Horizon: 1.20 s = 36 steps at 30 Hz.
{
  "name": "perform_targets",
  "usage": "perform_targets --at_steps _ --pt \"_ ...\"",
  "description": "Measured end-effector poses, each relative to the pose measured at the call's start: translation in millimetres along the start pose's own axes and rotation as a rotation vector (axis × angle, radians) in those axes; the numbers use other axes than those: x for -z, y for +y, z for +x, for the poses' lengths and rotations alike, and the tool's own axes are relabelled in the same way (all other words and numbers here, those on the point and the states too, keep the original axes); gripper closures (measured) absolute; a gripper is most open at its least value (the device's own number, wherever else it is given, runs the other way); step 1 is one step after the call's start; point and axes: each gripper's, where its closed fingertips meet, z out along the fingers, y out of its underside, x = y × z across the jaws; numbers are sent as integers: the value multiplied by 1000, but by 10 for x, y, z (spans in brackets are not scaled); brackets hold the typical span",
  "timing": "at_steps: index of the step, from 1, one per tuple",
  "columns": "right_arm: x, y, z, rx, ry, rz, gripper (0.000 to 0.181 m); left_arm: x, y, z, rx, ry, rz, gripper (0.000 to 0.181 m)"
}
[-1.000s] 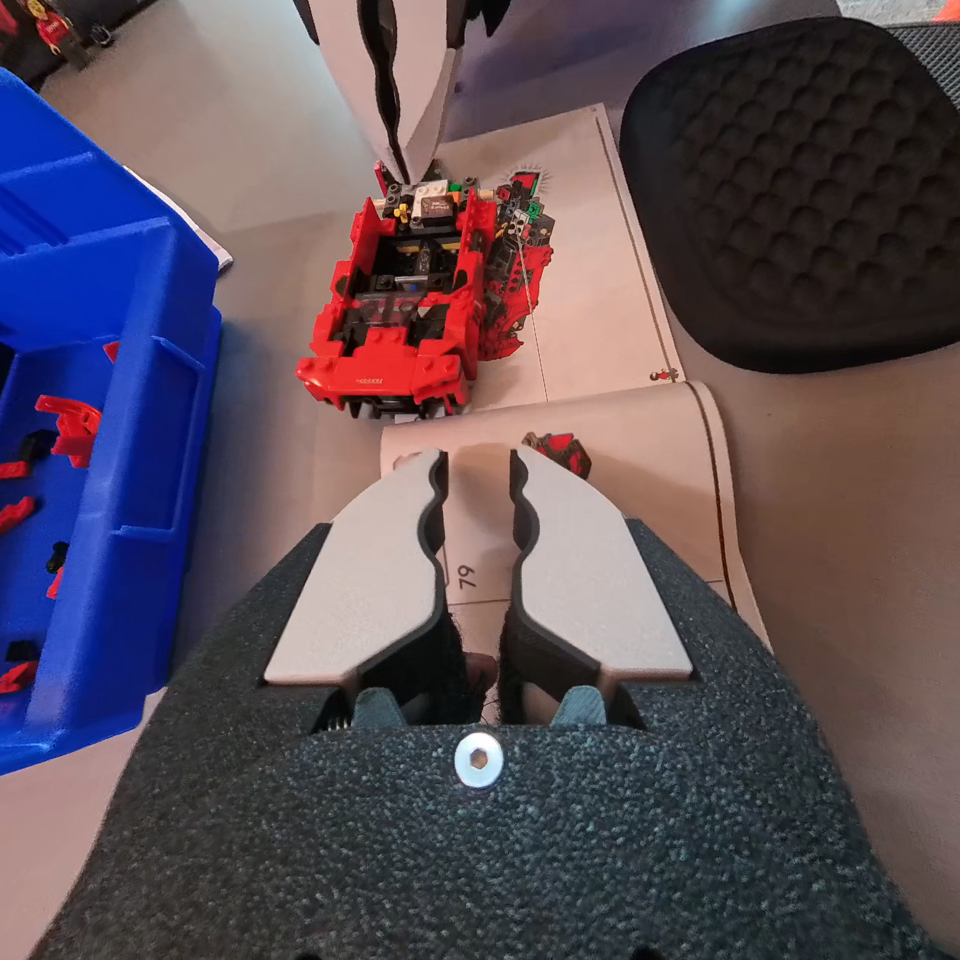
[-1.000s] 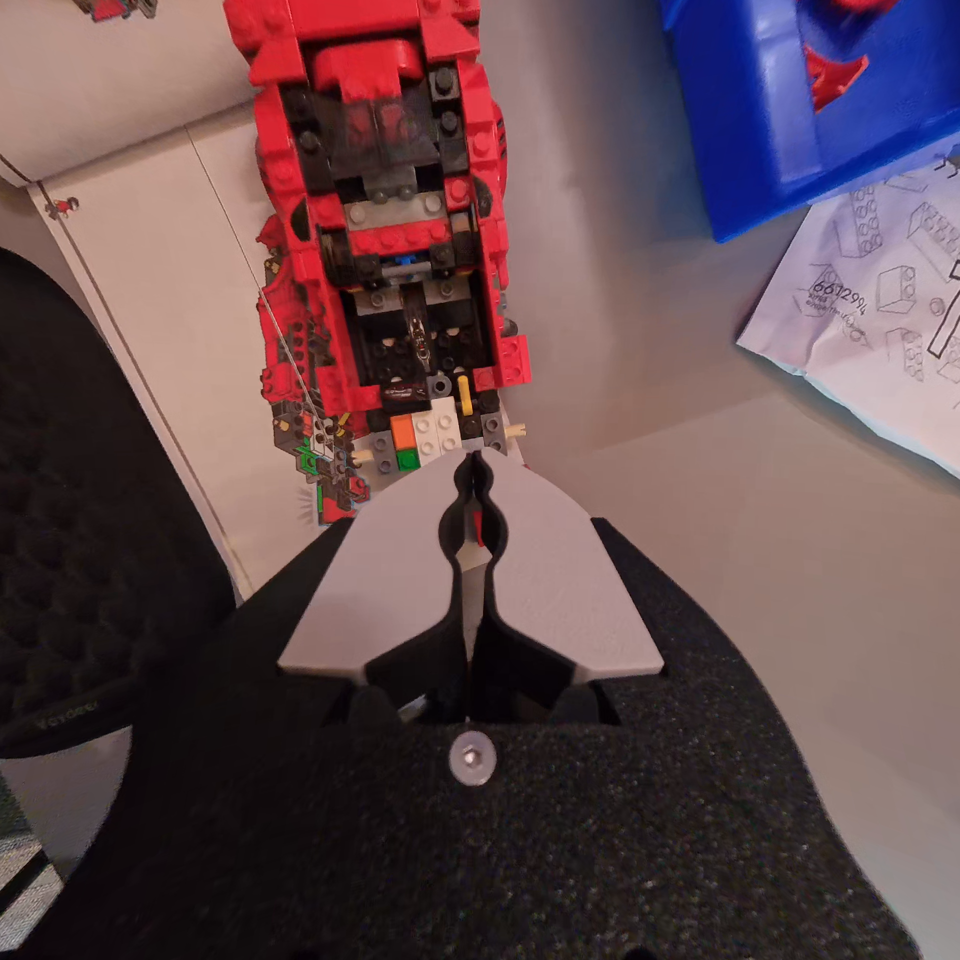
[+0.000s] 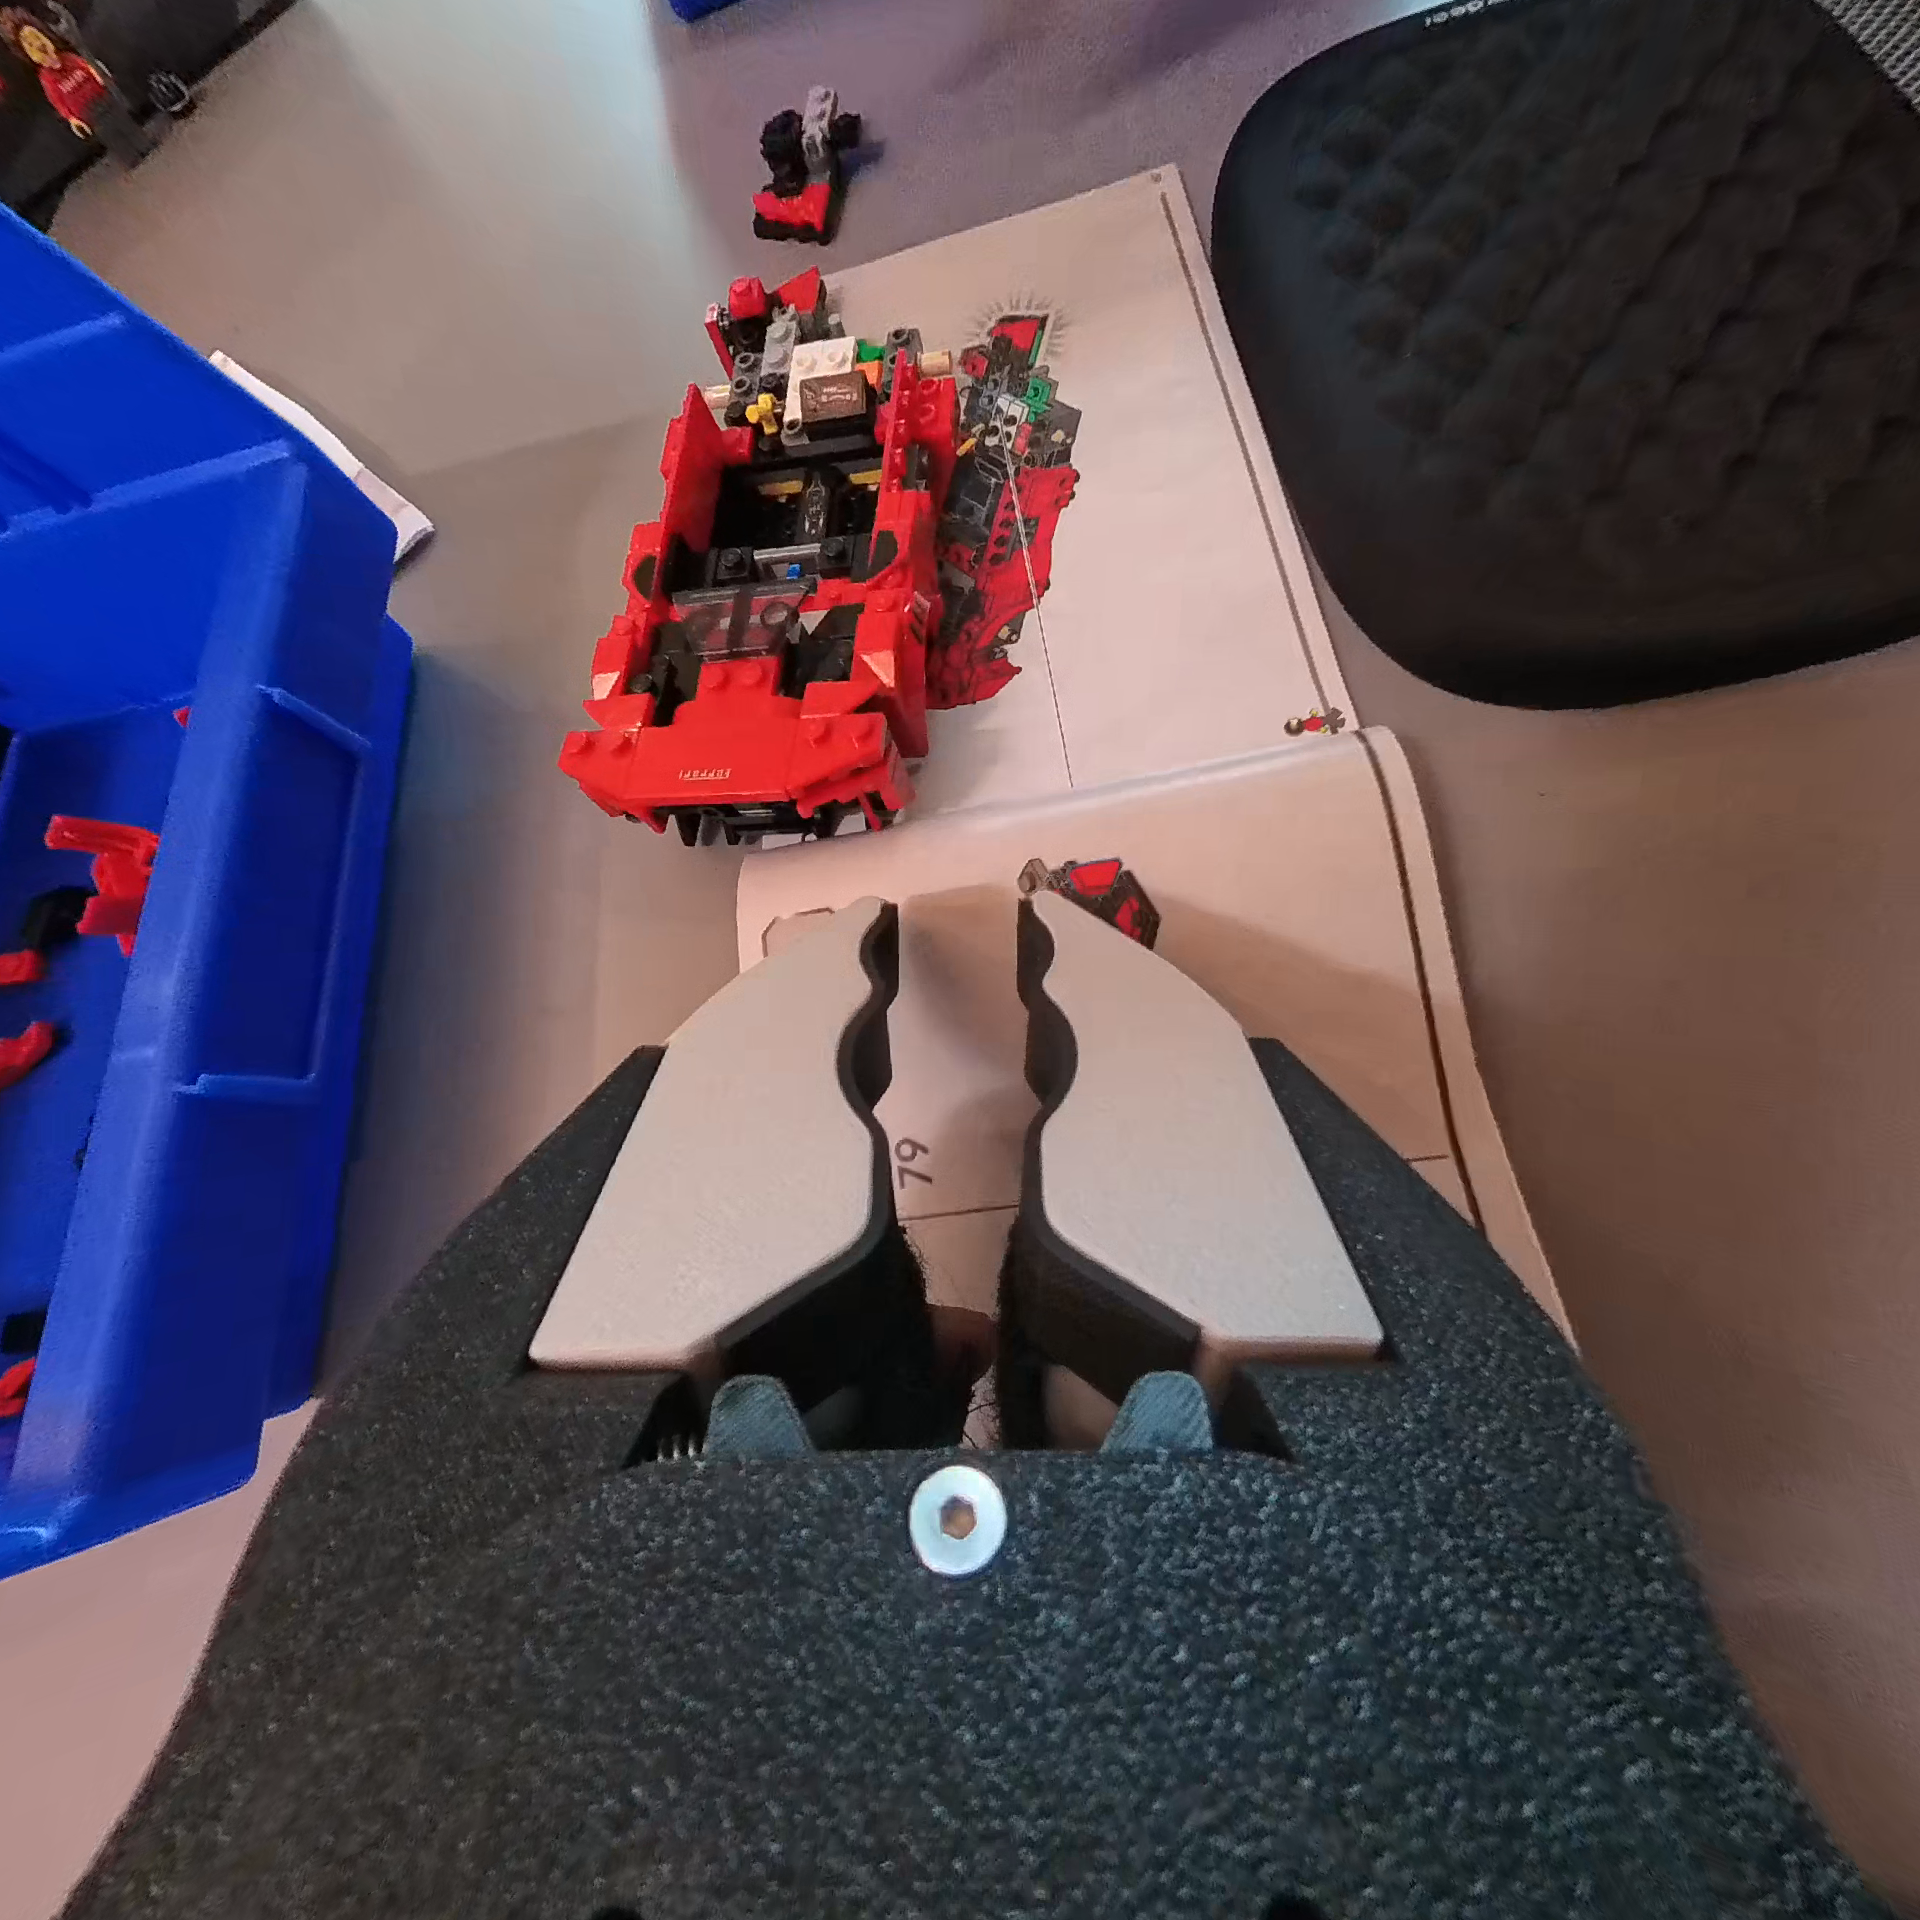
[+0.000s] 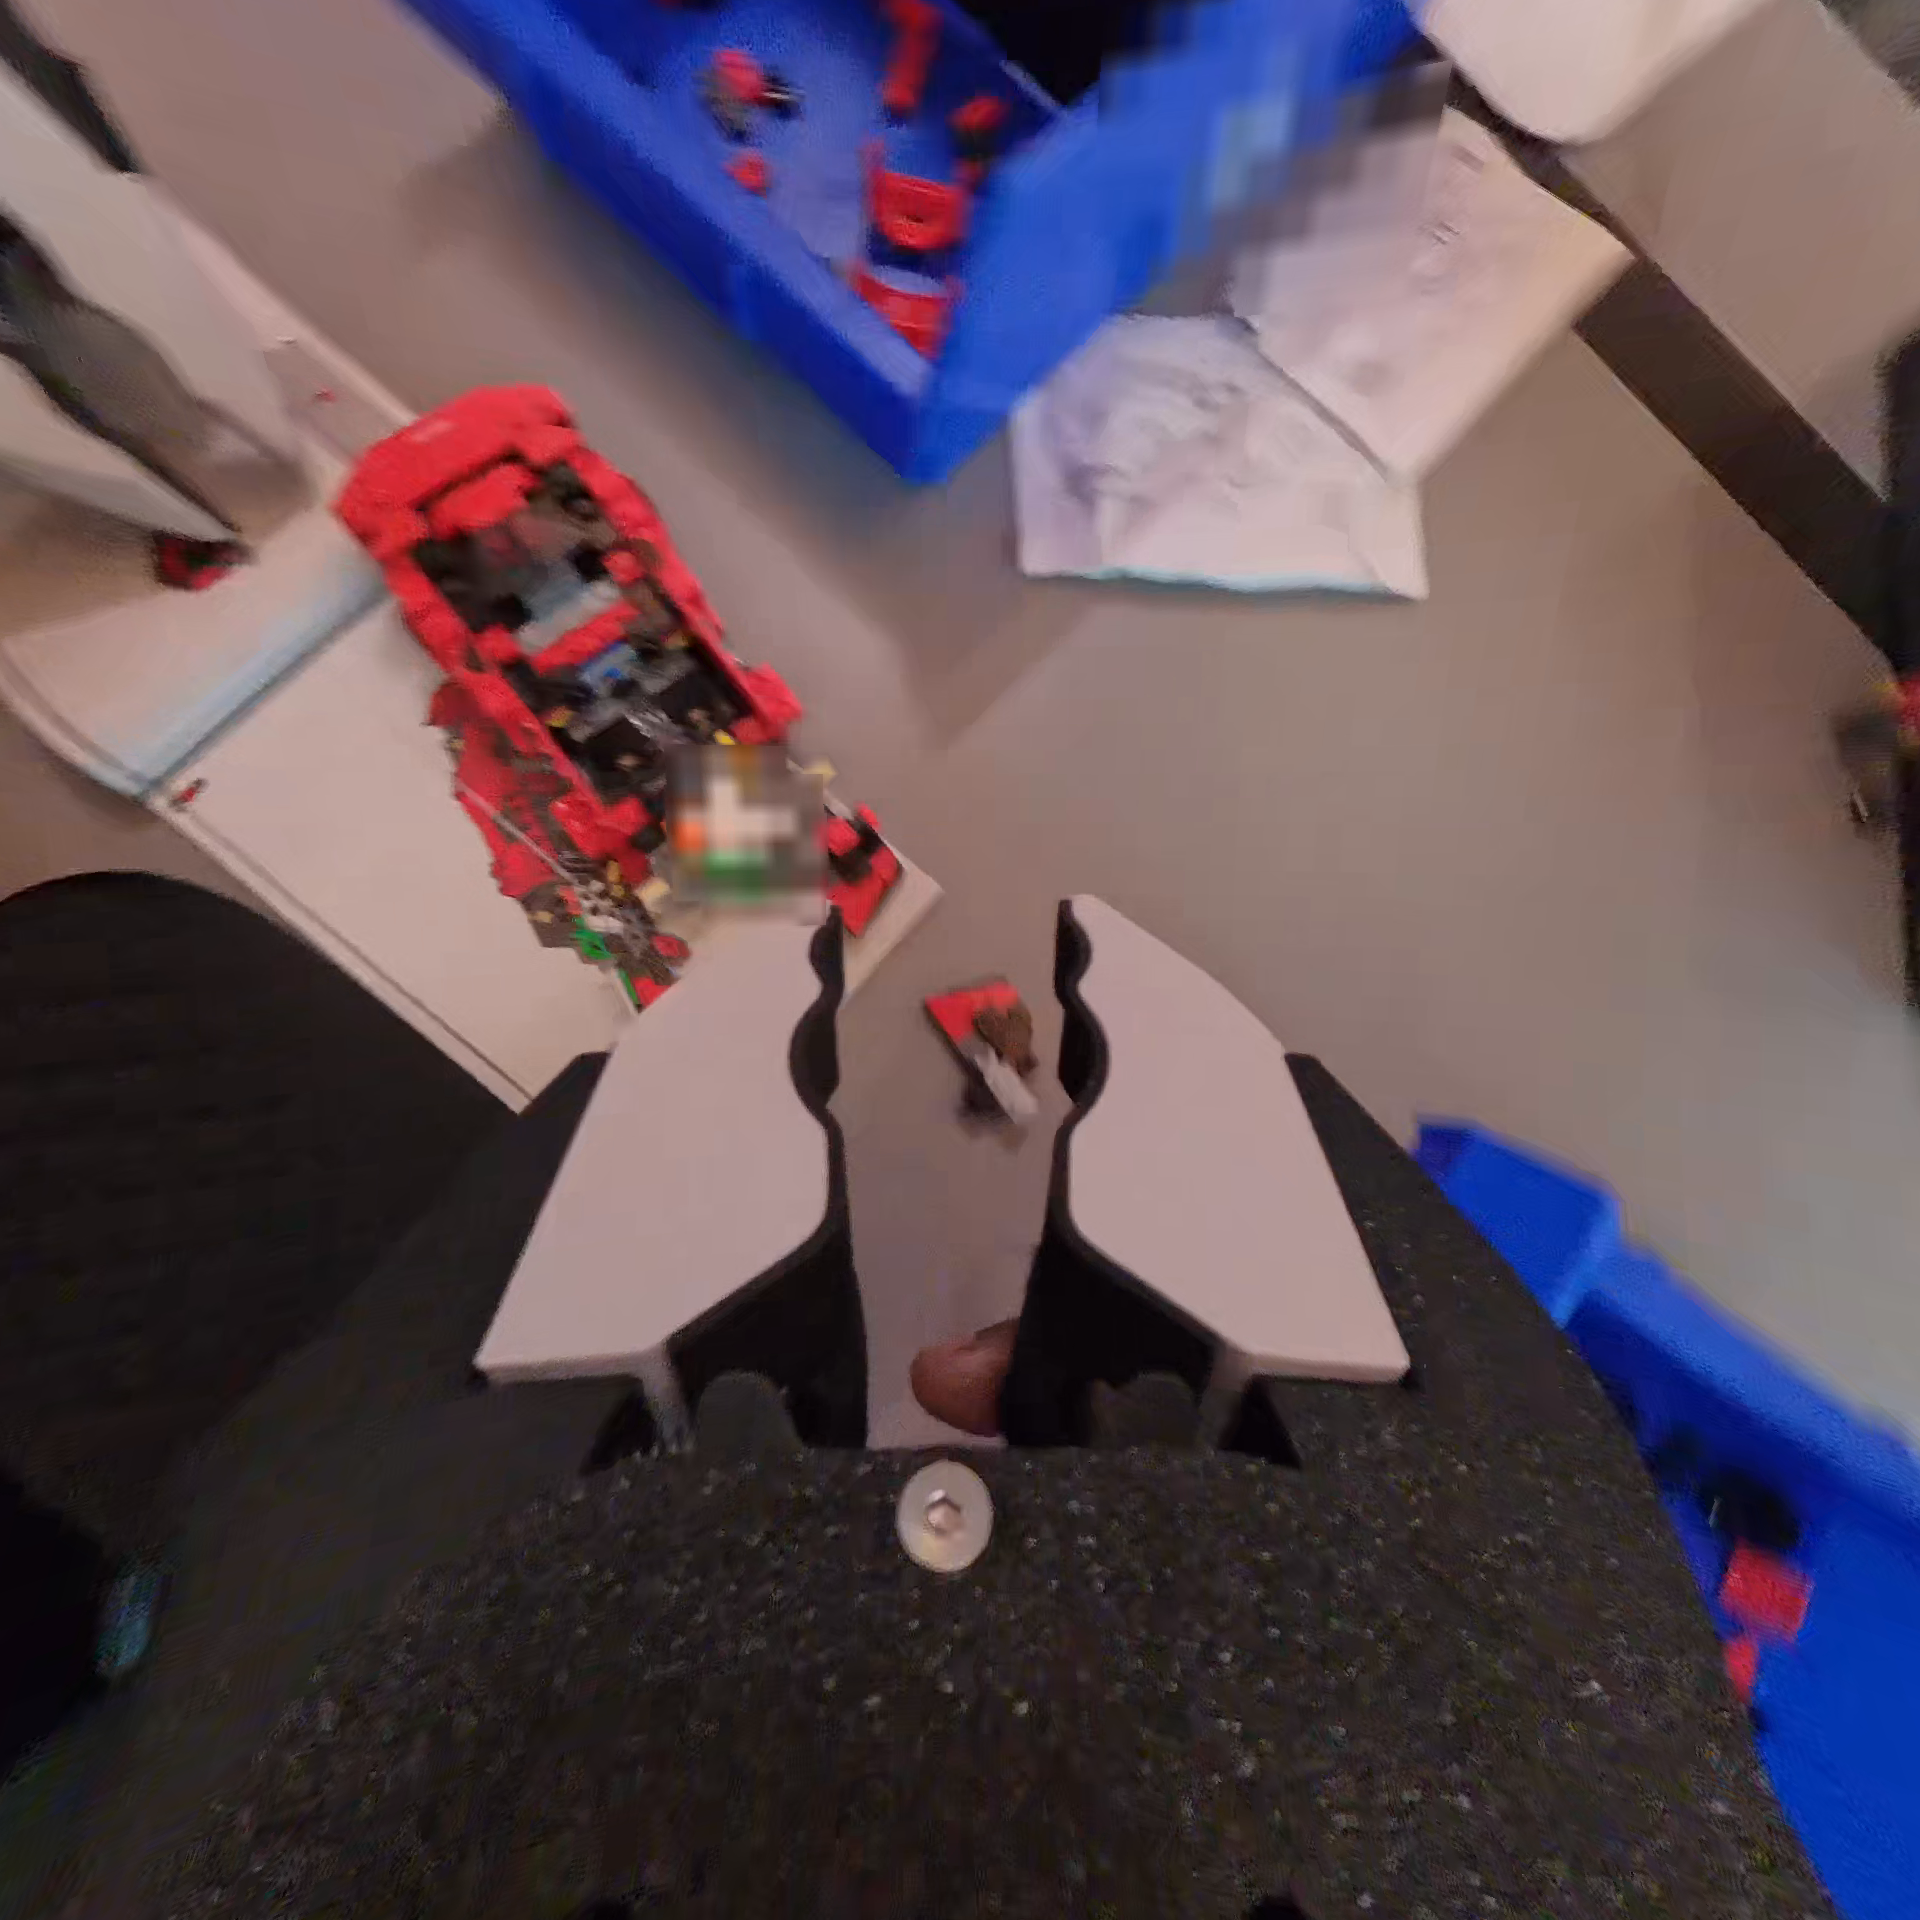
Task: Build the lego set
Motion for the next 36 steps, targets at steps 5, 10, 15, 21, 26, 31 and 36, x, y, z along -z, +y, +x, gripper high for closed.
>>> perform_targets --at_steps 5,10,15,21,26,31,36 --pt "-189 635 -76 -239 103 -25 131 -13 -14 8 -2 0 5 160" --pt "-410 778 12 -252 168 -34 131 -28 -25 30 -21 3 12 161" --pt "-519 789 128 -229 105 -77 131 -14 -33 30 -12 10 24 161" --pt "-591 818 190 -251 54 -72 146 -20 -20 38 -6 23 28 161" --pt "-566 840 172 -233 51 -45 159 -13 -22 19 20 28 37 160" --pt "-425 766 165 -227 95 23 159 8 -42 -14 36 16 49 159" --pt "-339 899 128 -250 141 -43 159 12 -64 3 8 4 39 158"
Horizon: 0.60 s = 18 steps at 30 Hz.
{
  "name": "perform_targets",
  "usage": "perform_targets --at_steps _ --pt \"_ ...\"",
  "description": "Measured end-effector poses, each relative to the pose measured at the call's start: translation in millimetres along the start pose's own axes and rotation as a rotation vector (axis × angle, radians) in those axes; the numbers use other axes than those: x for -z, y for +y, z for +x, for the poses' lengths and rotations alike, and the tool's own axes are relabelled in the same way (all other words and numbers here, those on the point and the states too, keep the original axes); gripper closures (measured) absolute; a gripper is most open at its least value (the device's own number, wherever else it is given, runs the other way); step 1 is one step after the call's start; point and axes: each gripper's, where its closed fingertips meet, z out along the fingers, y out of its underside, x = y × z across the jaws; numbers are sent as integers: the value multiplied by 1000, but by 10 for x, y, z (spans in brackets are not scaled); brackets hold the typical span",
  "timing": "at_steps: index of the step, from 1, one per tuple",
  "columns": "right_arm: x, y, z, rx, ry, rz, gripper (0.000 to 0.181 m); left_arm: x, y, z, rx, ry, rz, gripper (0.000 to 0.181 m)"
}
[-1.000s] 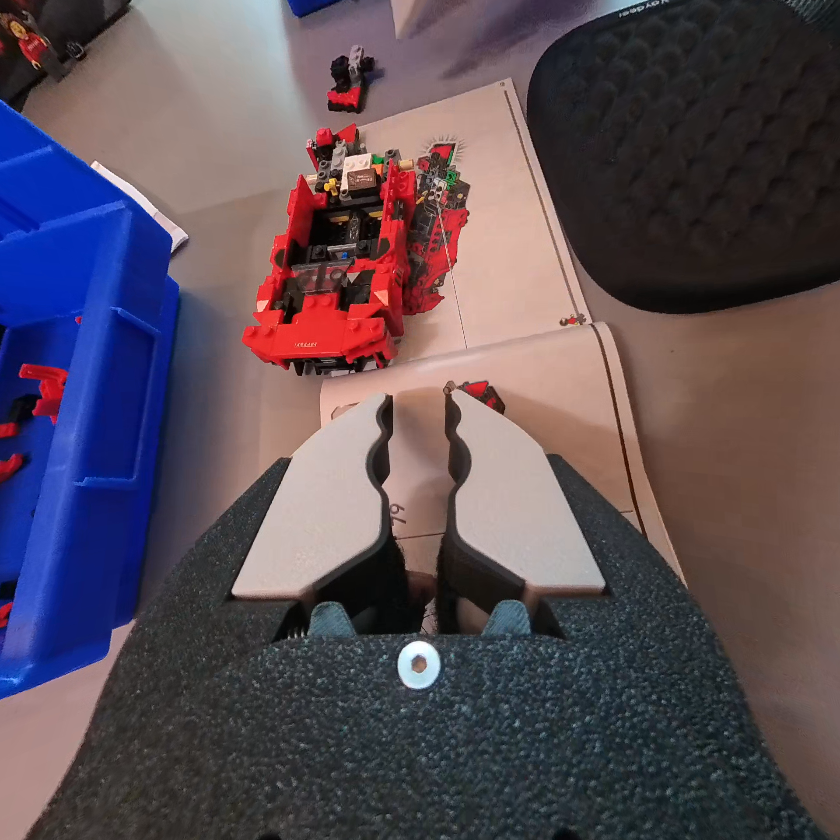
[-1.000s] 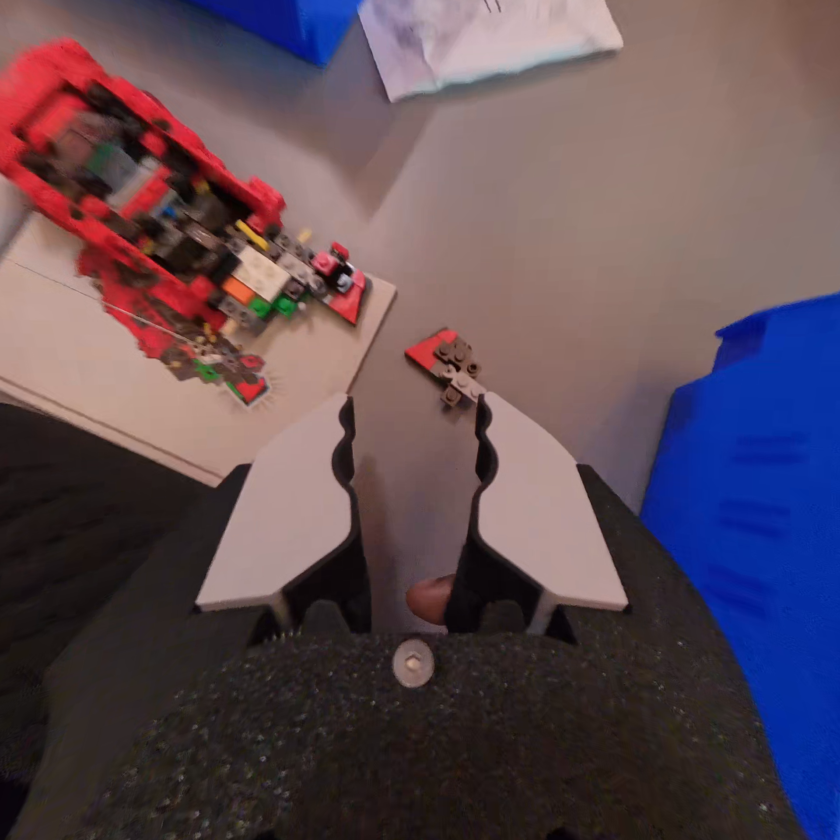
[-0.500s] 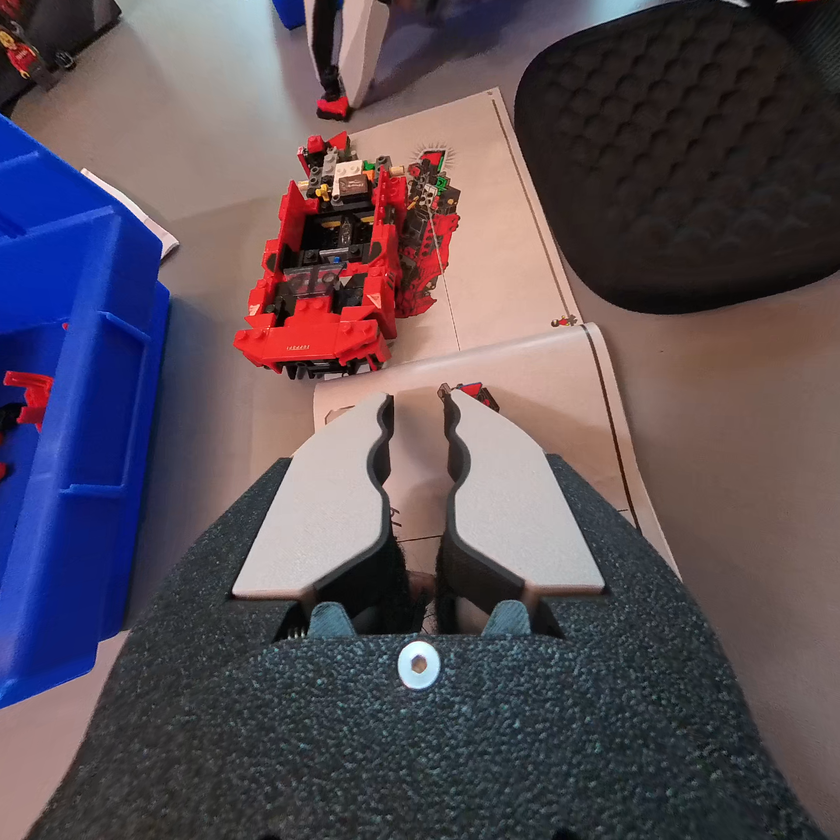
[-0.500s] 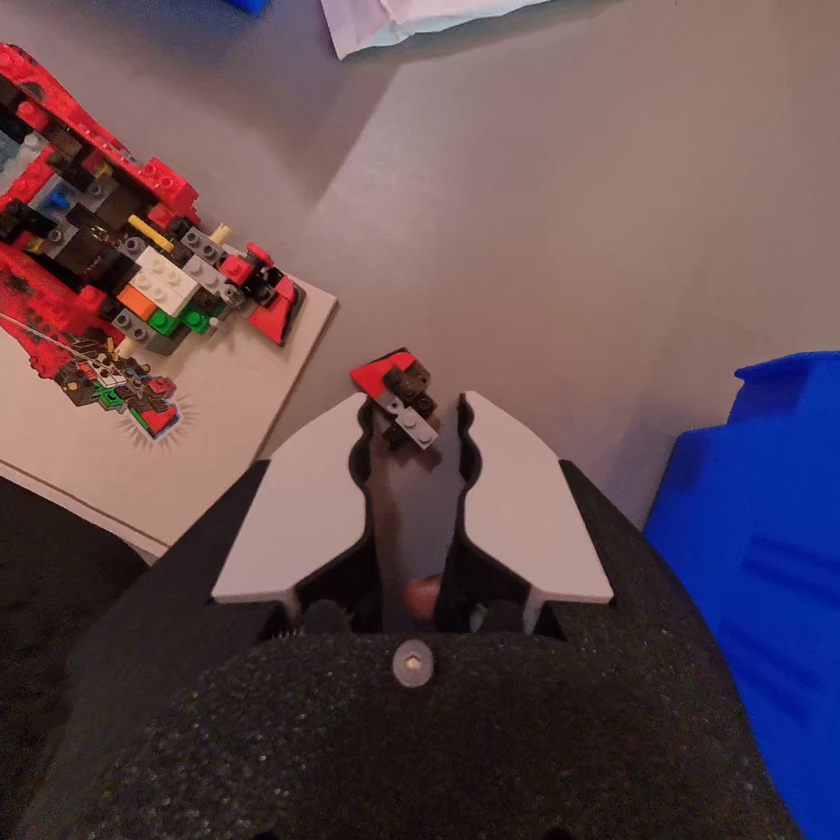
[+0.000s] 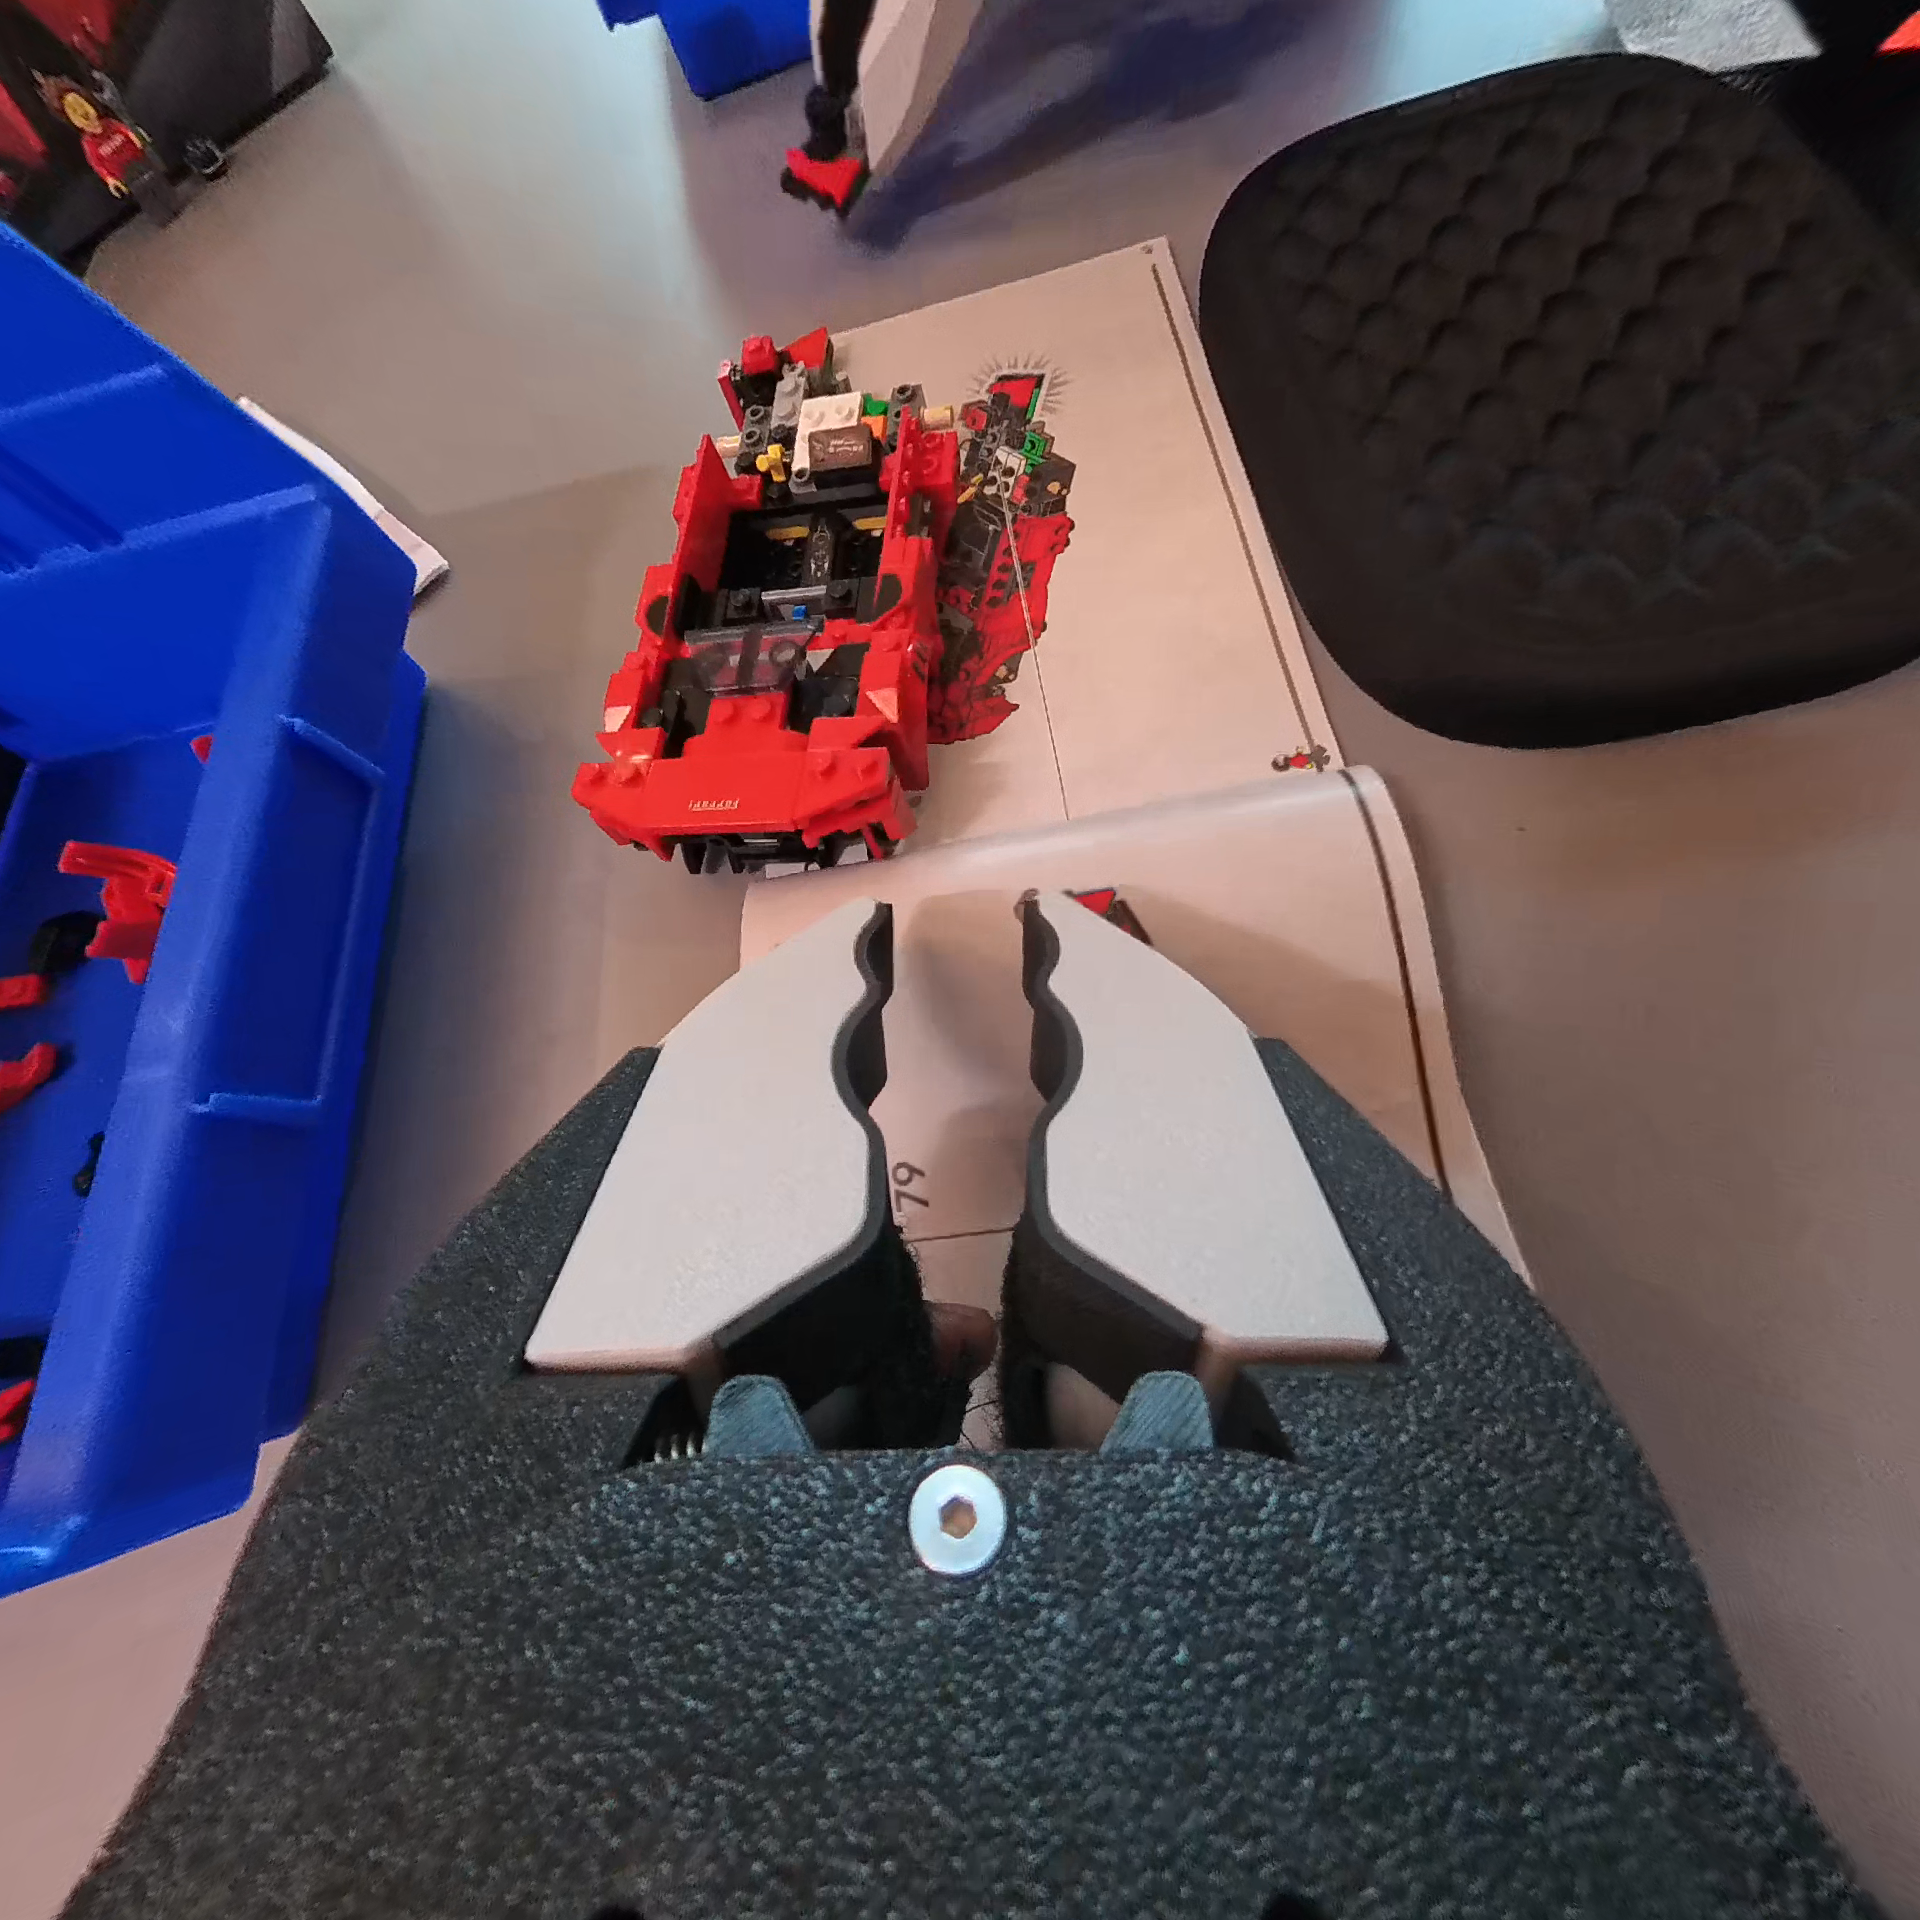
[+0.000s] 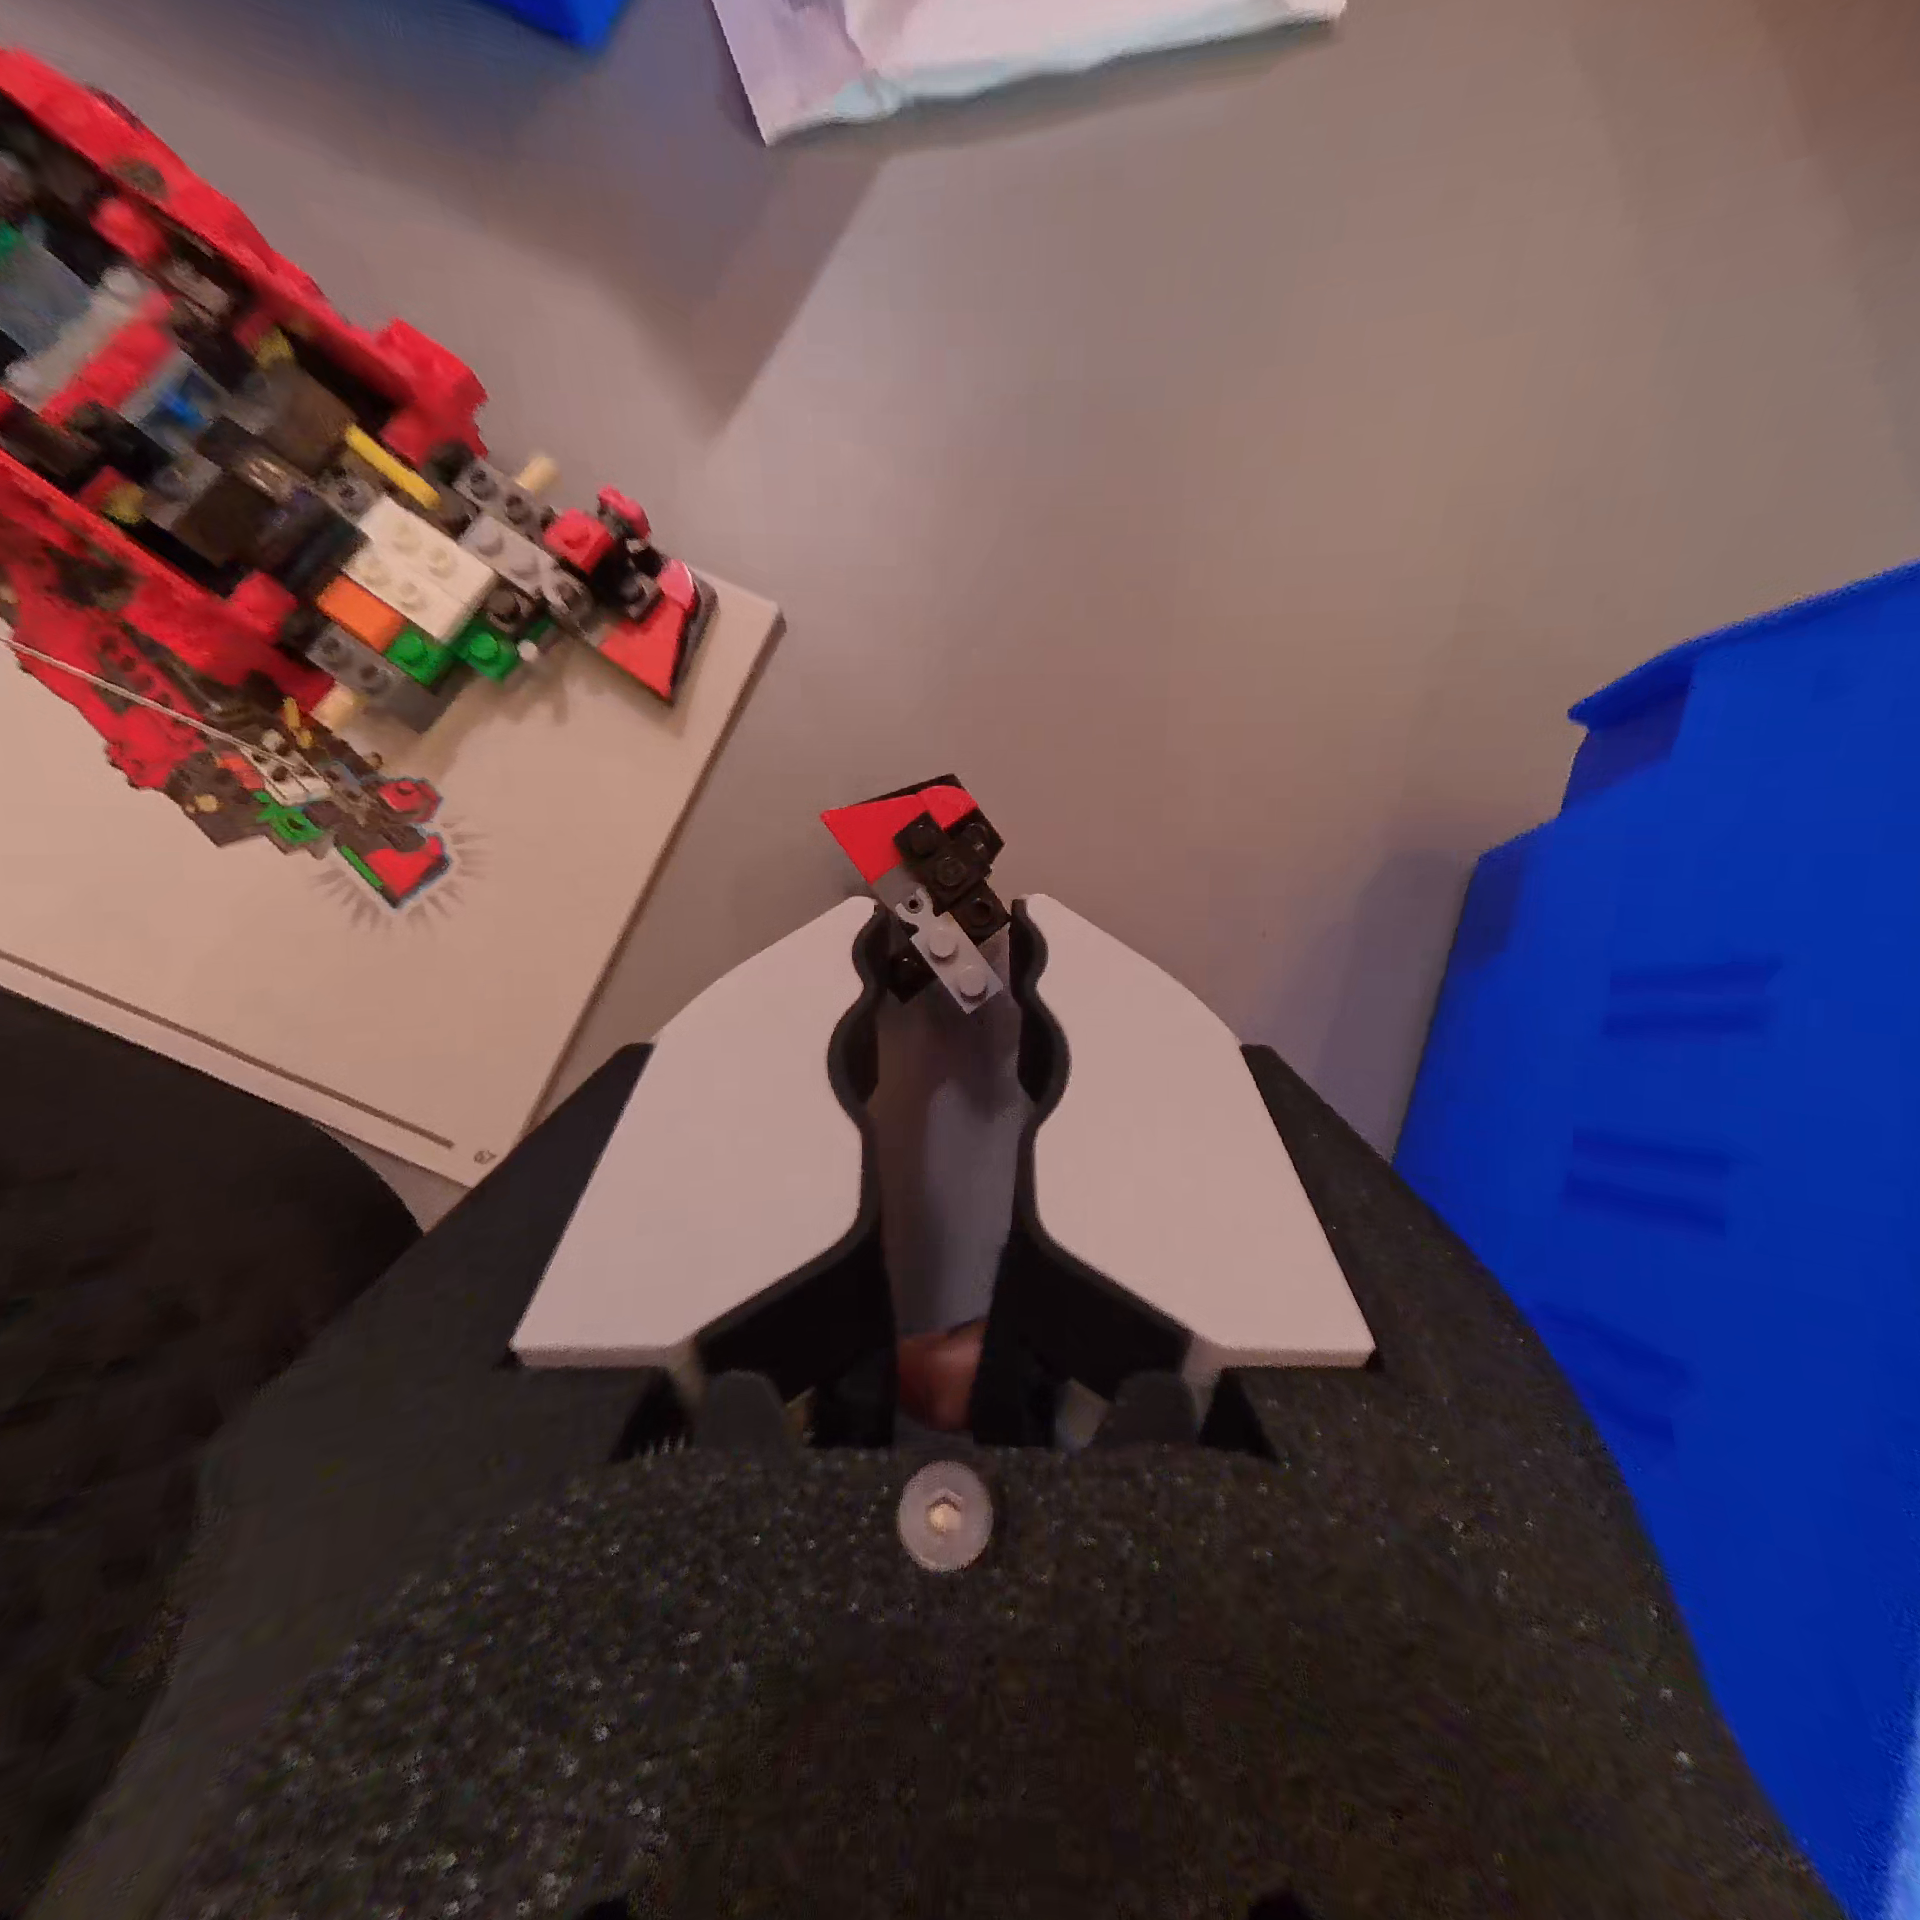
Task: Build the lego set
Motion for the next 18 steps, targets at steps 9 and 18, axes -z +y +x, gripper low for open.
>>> perform_targets --at_steps 9,18 --pt "86 -57 -87 66 24 -24 112 -11 -113 273 -146 59 -12 158" --pt "-235 -704 -1313 592 -444 -34 97 -84 -49 381 -163 115 -29 160"
